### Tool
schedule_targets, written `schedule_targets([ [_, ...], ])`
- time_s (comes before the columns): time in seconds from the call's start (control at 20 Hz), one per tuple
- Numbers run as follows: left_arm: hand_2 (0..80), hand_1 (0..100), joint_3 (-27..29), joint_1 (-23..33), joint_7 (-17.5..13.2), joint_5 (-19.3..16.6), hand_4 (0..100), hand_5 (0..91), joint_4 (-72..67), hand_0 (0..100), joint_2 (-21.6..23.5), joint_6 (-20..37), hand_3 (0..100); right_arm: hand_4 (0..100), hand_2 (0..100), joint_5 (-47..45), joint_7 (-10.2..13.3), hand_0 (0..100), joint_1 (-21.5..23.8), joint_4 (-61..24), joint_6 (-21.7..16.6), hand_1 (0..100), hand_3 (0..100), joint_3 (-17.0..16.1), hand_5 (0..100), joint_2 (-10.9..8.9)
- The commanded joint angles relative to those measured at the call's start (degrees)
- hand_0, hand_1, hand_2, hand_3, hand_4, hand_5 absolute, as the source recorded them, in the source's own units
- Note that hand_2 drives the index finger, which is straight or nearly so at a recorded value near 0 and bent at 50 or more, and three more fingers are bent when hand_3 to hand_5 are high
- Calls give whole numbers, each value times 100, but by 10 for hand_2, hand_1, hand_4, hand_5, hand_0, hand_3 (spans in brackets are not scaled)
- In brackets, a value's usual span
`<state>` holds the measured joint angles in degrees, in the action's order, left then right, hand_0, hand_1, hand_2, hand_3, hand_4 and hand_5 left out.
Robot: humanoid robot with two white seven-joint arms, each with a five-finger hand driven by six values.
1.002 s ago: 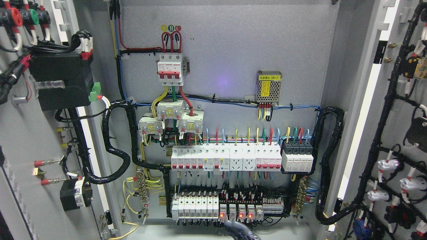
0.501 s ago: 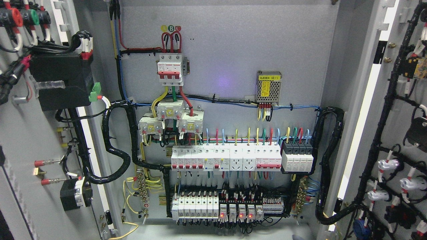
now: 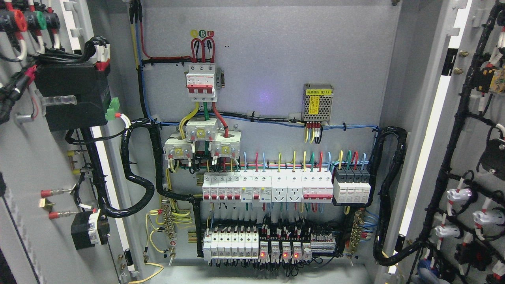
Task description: Open door with both hands
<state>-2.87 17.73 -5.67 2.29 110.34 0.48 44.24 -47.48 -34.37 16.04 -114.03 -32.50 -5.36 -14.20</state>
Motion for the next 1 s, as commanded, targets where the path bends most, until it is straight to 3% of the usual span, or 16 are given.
schedule_targets([
  [0.0, 0, 0, 1533, 143, 22, 359, 0, 0, 339, 0, -21, 5051, 0, 0, 0, -429, 0, 0, 145, -119, -2, 0, 0, -826, 0, -426],
  [0.35, 0, 0, 2755, 310, 22, 1062, 0, 0, 260, 0, 128, 5042, 0, 0, 0, -621, 9, 0, 329, 4, 16, 0, 0, -1169, 0, -417],
  [0.55, 0, 0, 3318, 275, 22, 1440, 0, 0, -274, 0, 557, 5042, 0, 0, 0, -1202, 518, 0, 479, 135, 16, 0, 0, -1275, 0, -409],
  [0.65, 0, 0, 3407, 179, 22, 1554, 0, 0, -792, 0, 891, 5042, 0, 0, 0, -1229, 537, 0, 505, 197, 16, 0, 0, -1388, 0, -426],
  [0.95, 0, 0, 3399, -1076, 22, 1845, 0, 0, -2804, 0, 1972, 5016, 0, 0, 0, -1238, 554, 0, 506, 259, 16, 0, 0, -1415, 0, -400],
])
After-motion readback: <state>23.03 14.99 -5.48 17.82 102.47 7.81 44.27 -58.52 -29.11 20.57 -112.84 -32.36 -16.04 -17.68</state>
